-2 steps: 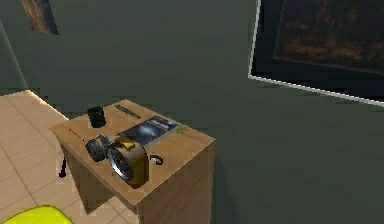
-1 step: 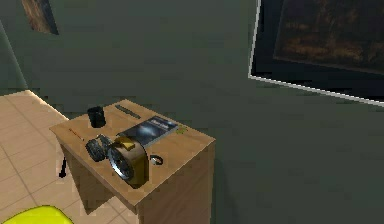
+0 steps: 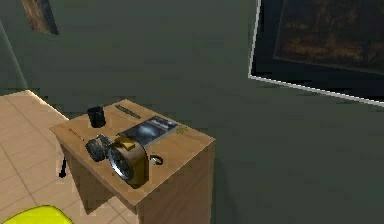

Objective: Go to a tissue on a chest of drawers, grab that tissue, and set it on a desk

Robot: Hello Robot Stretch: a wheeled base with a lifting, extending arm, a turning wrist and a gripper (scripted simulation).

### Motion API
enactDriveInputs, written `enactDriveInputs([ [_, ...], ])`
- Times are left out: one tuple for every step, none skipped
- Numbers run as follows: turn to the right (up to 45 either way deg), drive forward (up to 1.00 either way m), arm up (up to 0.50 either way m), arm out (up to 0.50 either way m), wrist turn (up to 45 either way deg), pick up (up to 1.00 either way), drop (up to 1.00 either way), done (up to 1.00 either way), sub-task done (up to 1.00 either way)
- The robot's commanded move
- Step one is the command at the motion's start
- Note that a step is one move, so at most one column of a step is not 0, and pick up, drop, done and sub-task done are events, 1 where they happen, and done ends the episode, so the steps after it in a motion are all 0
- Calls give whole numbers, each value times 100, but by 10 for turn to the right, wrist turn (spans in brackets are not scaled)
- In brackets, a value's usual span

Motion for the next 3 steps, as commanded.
enactDriveInputs([
  [0,0,0,0,450,0,0,0,0],
  [0,0,0,0,120,0,0,0,0],
  [0,0,-28,0,0,0,0,0,0],
])
